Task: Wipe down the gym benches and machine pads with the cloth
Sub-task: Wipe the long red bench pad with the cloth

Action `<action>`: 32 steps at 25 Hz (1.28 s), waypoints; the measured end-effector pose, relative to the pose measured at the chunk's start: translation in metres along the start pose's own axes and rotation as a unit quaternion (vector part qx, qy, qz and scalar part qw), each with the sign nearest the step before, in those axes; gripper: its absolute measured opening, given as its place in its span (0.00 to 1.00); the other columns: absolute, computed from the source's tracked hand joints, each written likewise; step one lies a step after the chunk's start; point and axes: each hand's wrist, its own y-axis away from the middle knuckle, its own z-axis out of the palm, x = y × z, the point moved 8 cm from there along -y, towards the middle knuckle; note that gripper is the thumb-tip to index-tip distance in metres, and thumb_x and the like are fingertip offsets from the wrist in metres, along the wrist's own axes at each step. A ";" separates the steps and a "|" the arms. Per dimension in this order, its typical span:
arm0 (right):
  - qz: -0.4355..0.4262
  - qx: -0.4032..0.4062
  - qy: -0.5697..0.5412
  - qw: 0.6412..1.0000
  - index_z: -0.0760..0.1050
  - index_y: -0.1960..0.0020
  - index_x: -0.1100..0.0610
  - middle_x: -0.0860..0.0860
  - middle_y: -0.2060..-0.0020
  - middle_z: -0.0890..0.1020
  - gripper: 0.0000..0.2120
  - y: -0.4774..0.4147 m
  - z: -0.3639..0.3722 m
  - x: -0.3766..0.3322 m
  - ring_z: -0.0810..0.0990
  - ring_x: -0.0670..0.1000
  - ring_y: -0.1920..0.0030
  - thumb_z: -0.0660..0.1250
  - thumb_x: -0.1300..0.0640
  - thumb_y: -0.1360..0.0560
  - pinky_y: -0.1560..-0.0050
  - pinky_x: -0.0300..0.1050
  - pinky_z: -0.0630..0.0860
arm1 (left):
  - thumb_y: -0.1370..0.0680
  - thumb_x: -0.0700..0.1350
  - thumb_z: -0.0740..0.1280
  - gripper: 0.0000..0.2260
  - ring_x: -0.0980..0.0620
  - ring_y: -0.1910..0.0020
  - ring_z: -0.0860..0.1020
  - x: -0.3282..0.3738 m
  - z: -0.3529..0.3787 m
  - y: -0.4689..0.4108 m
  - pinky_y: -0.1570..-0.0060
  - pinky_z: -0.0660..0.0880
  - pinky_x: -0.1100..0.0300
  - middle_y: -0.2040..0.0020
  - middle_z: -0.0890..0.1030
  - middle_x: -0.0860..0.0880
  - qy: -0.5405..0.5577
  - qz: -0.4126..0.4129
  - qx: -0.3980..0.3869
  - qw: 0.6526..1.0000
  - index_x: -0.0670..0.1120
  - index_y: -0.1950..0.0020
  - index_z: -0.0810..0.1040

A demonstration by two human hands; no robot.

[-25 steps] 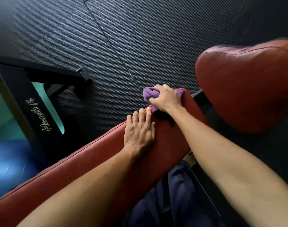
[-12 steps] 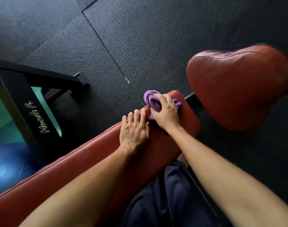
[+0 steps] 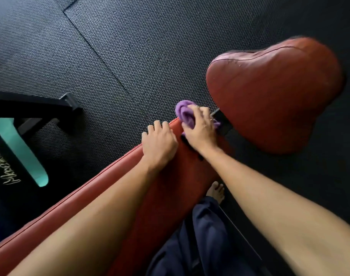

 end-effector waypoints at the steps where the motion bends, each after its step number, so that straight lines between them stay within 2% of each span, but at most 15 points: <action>1: -0.036 -0.023 0.003 0.999 0.75 0.33 0.51 0.55 0.38 0.74 0.25 0.017 0.002 -0.005 0.76 0.60 0.40 0.68 0.49 0.29 0.42 0.55 0.74 | 0.18 0.49 0.56 0.14 0.39 0.41 0.75 0.005 0.001 -0.006 0.46 0.72 0.45 0.39 0.76 0.42 0.007 -0.004 -0.004 1.000 0.43 0.39 0.74; 3: -0.055 -0.047 -0.021 0.997 0.70 0.30 0.49 0.54 0.35 0.73 0.28 0.045 -0.005 0.008 0.75 0.60 0.37 0.66 0.46 0.29 0.40 0.56 0.75 | 0.18 0.50 0.55 0.15 0.40 0.41 0.76 0.014 0.004 -0.014 0.47 0.72 0.46 0.39 0.77 0.43 0.006 0.005 -0.005 1.000 0.43 0.39 0.73; 5: -0.043 -0.025 0.000 0.999 0.67 0.29 0.49 0.56 0.36 0.72 0.28 0.048 -0.016 0.032 0.76 0.61 0.39 0.65 0.44 0.27 0.43 0.57 0.77 | 0.19 0.55 0.54 0.18 0.41 0.44 0.77 0.019 0.011 -0.013 0.47 0.72 0.46 0.42 0.78 0.44 -0.005 0.024 0.001 1.000 0.44 0.38 0.72; 7: 0.004 0.011 0.022 1.000 0.67 0.29 0.50 0.58 0.38 0.72 0.28 0.020 -0.017 0.045 0.77 0.62 0.41 0.67 0.43 0.26 0.44 0.58 0.78 | 0.19 0.58 0.53 0.20 0.41 0.46 0.78 0.019 0.014 -0.015 0.48 0.71 0.46 0.44 0.79 0.45 -0.006 0.019 0.020 1.000 0.46 0.39 0.72; 9: 0.038 0.031 0.002 0.999 0.71 0.30 0.51 0.59 0.39 0.72 0.28 -0.014 -0.004 0.037 0.76 0.63 0.40 0.68 0.41 0.27 0.40 0.58 0.76 | 0.19 0.59 0.52 0.21 0.42 0.46 0.79 0.017 0.018 -0.019 0.47 0.71 0.46 0.44 0.79 0.45 -0.003 0.008 0.018 1.000 0.47 0.36 0.72; 10: 0.030 0.017 0.007 0.999 0.74 0.33 0.49 0.58 0.39 0.73 0.26 -0.026 0.004 0.023 0.76 0.63 0.39 0.68 0.39 0.27 0.39 0.58 0.75 | 0.18 0.58 0.52 0.21 0.42 0.46 0.78 0.015 0.020 -0.019 0.47 0.71 0.46 0.43 0.79 0.46 -0.008 0.006 0.017 1.000 0.47 0.35 0.72; 13: -0.038 -0.104 0.096 0.989 0.77 0.38 0.44 0.55 0.40 0.73 0.21 -0.058 0.030 -0.004 0.75 0.61 0.39 0.66 0.35 0.27 0.39 0.55 0.73 | 0.19 0.58 0.52 0.22 0.43 0.46 0.78 0.014 0.021 -0.020 0.47 0.71 0.46 0.42 0.79 0.46 -0.008 -0.005 0.014 1.000 0.47 0.32 0.71; 14: -0.026 -0.137 0.115 0.983 0.77 0.38 0.44 0.54 0.40 0.74 0.21 -0.070 0.034 0.001 0.77 0.62 0.40 0.66 0.35 0.26 0.40 0.54 0.73 | 0.19 0.58 0.52 0.22 0.43 0.46 0.78 0.015 0.021 -0.020 0.47 0.71 0.46 0.42 0.79 0.46 -0.009 -0.004 0.012 1.000 0.47 0.32 0.71; 18: 0.111 -0.220 0.140 0.959 0.77 0.37 0.47 0.56 0.38 0.77 0.23 -0.109 0.045 0.023 0.78 0.62 0.38 0.64 0.34 0.24 0.39 0.52 0.72 | 0.19 0.59 0.53 0.22 0.43 0.49 0.78 0.013 0.020 -0.022 0.49 0.71 0.47 0.45 0.79 0.46 -0.009 -0.008 0.020 1.000 0.47 0.34 0.73; 19: 0.102 -0.205 0.134 0.964 0.77 0.37 0.47 0.56 0.39 0.77 0.22 -0.104 0.042 0.019 0.78 0.62 0.39 0.64 0.35 0.24 0.40 0.52 0.72 | 0.19 0.59 0.53 0.22 0.43 0.49 0.78 0.013 0.021 -0.021 0.49 0.71 0.47 0.45 0.79 0.47 -0.009 -0.009 0.017 1.000 0.47 0.33 0.73; 21: 0.030 -0.108 0.084 0.990 0.76 0.37 0.46 0.54 0.41 0.75 0.21 -0.074 0.022 0.008 0.79 0.61 0.41 0.67 0.37 0.25 0.45 0.53 0.75 | 0.19 0.59 0.53 0.22 0.43 0.49 0.78 0.013 0.022 -0.021 0.49 0.71 0.47 0.44 0.79 0.47 -0.013 -0.009 0.009 1.000 0.47 0.33 0.72; 23: -0.012 -0.038 0.046 0.998 0.73 0.32 0.49 0.55 0.38 0.74 0.26 -0.026 0.003 0.014 0.78 0.60 0.39 0.69 0.38 0.26 0.45 0.54 0.77 | 0.19 0.59 0.53 0.23 0.43 0.48 0.78 0.013 0.021 -0.022 0.48 0.70 0.47 0.43 0.79 0.47 -0.010 -0.013 0.003 1.000 0.47 0.32 0.73; 24: -0.009 -0.030 0.044 0.999 0.71 0.30 0.50 0.57 0.36 0.74 0.29 -0.008 -0.001 0.022 0.77 0.61 0.38 0.69 0.38 0.26 0.44 0.54 0.77 | 0.19 0.59 0.53 0.23 0.43 0.48 0.78 0.014 0.021 -0.022 0.48 0.70 0.47 0.43 0.79 0.47 -0.009 -0.015 0.003 1.000 0.47 0.32 0.73; 28: 0.076 -0.072 0.064 0.992 0.69 0.29 0.50 0.56 0.38 0.74 0.30 -0.038 0.011 0.036 0.79 0.63 0.41 0.67 0.38 0.27 0.47 0.58 0.78 | 0.19 0.59 0.52 0.23 0.44 0.47 0.77 0.014 0.022 -0.023 0.48 0.70 0.47 0.42 0.78 0.47 -0.014 -0.018 -0.001 1.000 0.48 0.31 0.72; 32: 0.123 -0.148 0.079 0.978 0.66 0.27 0.49 0.57 0.33 0.73 0.30 -0.072 0.015 0.042 0.75 0.63 0.34 0.66 0.37 0.24 0.39 0.55 0.72 | 0.19 0.59 0.51 0.23 0.44 0.46 0.77 0.014 0.020 -0.023 0.47 0.70 0.47 0.41 0.78 0.48 -0.015 -0.017 -0.007 1.000 0.48 0.32 0.71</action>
